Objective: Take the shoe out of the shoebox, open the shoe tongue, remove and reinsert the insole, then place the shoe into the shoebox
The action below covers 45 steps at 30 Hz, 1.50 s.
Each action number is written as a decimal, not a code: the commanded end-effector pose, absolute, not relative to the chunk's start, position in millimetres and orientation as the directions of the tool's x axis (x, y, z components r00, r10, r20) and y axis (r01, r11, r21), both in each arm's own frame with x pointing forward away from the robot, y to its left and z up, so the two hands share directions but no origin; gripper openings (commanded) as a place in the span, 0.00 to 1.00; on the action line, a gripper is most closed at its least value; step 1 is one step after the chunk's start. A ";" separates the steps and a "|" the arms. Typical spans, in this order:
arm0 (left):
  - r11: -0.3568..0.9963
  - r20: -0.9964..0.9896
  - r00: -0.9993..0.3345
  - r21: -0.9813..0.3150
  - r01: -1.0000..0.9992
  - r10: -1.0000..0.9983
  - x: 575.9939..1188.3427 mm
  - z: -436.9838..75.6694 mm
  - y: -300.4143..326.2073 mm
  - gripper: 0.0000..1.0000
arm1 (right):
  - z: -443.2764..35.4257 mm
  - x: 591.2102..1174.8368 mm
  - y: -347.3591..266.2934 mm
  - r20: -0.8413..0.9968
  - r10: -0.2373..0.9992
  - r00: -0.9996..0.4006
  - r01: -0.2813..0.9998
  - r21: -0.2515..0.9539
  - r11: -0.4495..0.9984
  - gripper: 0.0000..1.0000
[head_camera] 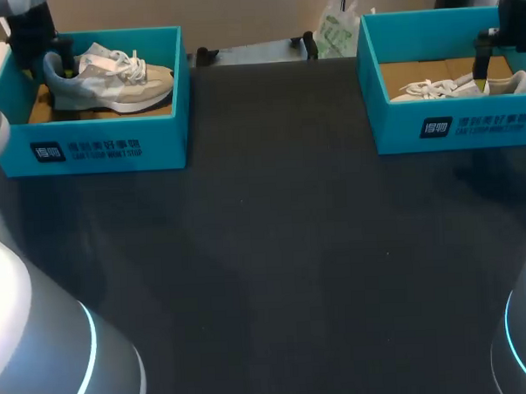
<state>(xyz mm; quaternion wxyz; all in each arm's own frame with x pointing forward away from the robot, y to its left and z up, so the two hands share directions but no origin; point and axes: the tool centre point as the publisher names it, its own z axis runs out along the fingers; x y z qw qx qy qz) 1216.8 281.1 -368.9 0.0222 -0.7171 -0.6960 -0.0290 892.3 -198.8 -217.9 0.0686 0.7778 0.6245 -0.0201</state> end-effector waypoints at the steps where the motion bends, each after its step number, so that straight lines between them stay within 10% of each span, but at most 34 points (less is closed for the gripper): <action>1: -0.029 0.063 0.032 -0.038 0.999 0.998 1230.8 -376.5 285.2 0.83 | -218.0 891.2 -198.8 -0.116 0.969 0.220 0.974 0.084 -0.211 1.00; 20: -0.029 0.070 0.034 -0.071 0.997 0.997 1230.2 -392.5 285.4 0.77 | -218.0 891.2 -198.8 -0.116 0.969 0.220 0.974 0.084 -0.211 1.00; 24: -0.025 0.068 0.030 -0.077 0.997 0.997 1229.8 -393.0 285.8 0.38 | -218.0 891.2 -198.8 -0.116 0.969 0.220 0.974 0.084 -0.211 1.00; 26: -0.023 0.068 0.028 -0.079 0.997 0.997 1230.1 -393.3 286.5 0.01 | -218.0 891.2 -198.8 -0.116 0.969 0.220 0.974 0.084 -0.211 1.00; 45: -0.019 0.064 0.023 -0.062 0.998 0.998 1231.7 -366.9 296.9 0.00 | -218.0 891.2 -198.8 -0.116 0.969 0.220 0.974 0.084 -0.211 1.00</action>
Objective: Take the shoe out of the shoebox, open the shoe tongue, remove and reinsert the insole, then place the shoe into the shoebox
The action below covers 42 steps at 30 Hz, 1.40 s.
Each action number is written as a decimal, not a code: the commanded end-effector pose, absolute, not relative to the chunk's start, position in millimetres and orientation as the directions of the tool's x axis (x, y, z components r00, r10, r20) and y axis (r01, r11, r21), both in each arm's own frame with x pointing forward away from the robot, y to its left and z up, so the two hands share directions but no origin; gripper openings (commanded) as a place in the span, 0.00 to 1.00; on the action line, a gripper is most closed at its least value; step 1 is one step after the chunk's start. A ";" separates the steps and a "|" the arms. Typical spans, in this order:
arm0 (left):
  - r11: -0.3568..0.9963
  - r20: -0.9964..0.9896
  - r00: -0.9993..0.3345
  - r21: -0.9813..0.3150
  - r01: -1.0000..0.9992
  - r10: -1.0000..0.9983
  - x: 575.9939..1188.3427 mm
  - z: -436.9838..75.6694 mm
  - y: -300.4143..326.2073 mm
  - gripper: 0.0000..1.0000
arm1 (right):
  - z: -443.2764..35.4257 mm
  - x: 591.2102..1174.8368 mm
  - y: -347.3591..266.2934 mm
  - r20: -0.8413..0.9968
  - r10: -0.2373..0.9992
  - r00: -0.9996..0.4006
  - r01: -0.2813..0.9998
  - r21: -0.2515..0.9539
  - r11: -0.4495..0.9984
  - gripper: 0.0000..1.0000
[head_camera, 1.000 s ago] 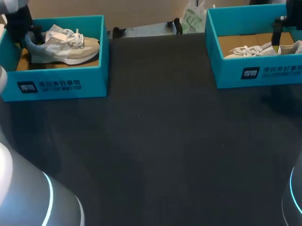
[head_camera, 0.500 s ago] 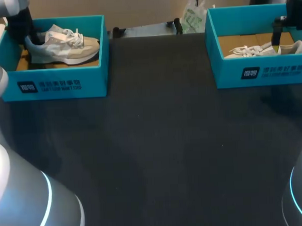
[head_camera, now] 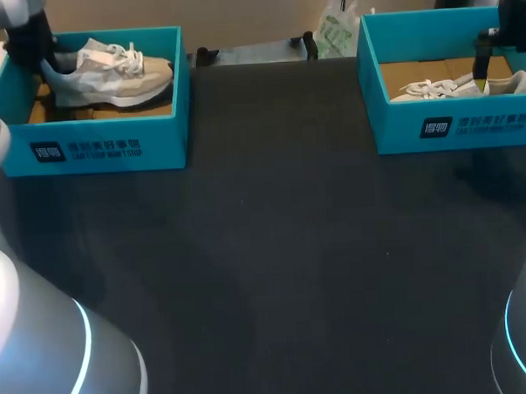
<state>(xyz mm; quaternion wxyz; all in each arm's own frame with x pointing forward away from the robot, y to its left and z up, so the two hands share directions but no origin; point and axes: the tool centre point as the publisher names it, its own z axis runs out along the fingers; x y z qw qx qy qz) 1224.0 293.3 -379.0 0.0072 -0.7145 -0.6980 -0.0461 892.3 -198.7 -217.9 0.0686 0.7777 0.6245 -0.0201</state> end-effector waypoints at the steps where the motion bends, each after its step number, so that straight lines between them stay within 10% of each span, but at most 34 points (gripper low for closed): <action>1: -0.019 0.065 0.022 -0.057 0.998 0.998 1231.8 -364.2 295.9 0.00 | -218.0 891.2 -198.8 -0.116 0.969 0.220 0.974 0.084 -0.211 1.00; 42: 0.007 0.077 -0.013 0.079 0.997 0.997 1228.8 -276.4 317.7 0.00 | -218.0 891.2 -198.8 -0.116 0.969 0.220 0.974 0.084 -0.211 1.00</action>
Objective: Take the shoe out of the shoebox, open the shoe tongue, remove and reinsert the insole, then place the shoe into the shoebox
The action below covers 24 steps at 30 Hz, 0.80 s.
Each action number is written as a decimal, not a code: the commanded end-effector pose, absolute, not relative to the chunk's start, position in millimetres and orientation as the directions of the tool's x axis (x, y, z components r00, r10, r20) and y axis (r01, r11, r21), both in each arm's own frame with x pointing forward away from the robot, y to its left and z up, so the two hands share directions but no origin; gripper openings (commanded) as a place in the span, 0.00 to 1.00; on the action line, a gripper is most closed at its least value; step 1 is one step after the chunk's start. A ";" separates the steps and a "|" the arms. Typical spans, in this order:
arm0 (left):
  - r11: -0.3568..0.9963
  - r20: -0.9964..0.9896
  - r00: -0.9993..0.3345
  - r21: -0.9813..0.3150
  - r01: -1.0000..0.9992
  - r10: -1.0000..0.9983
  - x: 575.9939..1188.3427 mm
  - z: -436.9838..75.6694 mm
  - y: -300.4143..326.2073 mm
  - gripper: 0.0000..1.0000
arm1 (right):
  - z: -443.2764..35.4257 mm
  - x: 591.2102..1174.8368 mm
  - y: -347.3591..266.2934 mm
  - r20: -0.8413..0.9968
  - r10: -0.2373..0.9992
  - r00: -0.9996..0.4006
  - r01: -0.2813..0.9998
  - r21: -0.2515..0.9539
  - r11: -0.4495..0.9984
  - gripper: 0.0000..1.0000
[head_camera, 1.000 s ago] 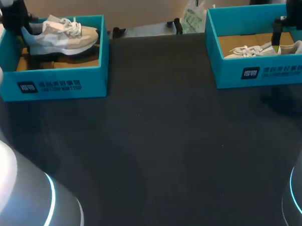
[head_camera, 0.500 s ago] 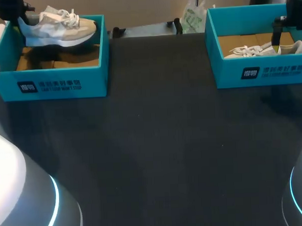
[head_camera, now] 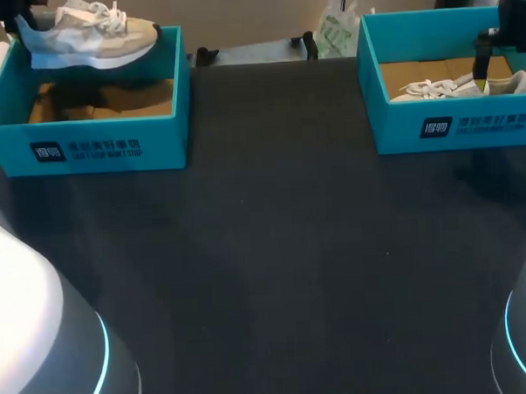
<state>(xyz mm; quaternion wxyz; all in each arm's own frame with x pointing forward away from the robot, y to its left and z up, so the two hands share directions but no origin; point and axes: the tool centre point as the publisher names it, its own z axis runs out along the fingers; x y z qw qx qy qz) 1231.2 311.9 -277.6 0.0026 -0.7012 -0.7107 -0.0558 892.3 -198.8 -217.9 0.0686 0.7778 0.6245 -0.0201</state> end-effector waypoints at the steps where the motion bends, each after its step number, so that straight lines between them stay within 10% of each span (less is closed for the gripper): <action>1: 0.006 0.077 -0.012 0.079 0.997 0.997 1228.2 -277.1 318.6 0.00 | -218.0 891.2 -198.8 -0.116 0.969 0.220 0.974 0.084 -0.211 1.00; 24: -0.009 0.100 -0.005 0.136 0.991 0.995 1182.6 -213.1 321.1 0.00 | -218.0 891.2 -198.8 -0.116 0.969 0.220 0.974 0.084 -0.211 1.00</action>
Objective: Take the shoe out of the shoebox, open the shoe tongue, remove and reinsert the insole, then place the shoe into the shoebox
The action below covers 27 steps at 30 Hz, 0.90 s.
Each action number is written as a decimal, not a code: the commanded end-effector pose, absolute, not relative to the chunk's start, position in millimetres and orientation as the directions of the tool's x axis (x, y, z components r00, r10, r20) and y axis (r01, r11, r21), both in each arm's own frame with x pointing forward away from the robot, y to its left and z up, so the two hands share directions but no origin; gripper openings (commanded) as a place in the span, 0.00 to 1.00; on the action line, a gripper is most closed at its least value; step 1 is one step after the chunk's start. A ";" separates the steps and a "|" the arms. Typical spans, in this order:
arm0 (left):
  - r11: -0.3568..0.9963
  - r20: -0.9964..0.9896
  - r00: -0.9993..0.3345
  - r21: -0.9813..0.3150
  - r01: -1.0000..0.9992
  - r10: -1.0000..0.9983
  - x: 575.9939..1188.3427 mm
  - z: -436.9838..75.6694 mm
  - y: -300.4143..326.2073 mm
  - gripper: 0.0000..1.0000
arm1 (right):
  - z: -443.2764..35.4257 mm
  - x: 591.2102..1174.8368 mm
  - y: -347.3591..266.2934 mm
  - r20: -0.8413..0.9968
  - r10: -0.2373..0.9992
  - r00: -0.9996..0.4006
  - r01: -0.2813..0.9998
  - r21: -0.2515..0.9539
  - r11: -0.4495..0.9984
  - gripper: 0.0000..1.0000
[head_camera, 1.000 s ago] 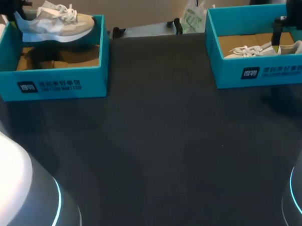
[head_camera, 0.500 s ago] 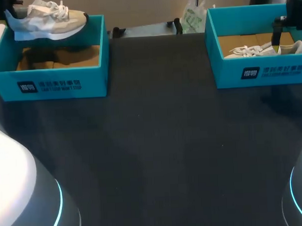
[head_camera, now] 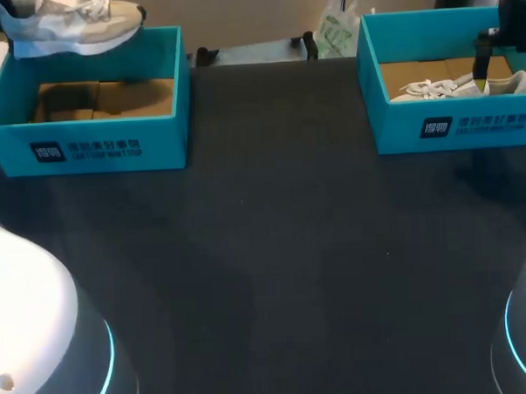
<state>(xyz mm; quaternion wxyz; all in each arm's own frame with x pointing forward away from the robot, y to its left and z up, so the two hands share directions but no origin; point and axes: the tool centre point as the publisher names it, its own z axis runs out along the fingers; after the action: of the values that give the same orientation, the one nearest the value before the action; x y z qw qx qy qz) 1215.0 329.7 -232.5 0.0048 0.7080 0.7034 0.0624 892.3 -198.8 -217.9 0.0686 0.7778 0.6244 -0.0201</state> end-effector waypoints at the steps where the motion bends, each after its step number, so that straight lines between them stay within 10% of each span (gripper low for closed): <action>1: -0.007 0.105 -0.007 0.135 0.991 0.994 1179.5 -210.5 319.5 0.00 | -218.0 891.2 -198.8 -0.116 0.969 0.220 0.974 0.084 -0.211 1.00; 27: -0.052 0.183 0.005 0.256 0.965 0.983 1041.9 -138.0 263.2 0.00 | -218.0 891.2 -198.8 -0.116 0.969 0.220 0.974 0.084 -0.211 1.00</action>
<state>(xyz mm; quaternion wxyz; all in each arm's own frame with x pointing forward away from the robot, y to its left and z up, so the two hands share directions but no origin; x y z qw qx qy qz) 1114.8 266.0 -142.6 -0.0355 0.7086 0.6993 0.0872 892.3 -198.8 -217.9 0.0686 0.7778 0.6245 -0.0201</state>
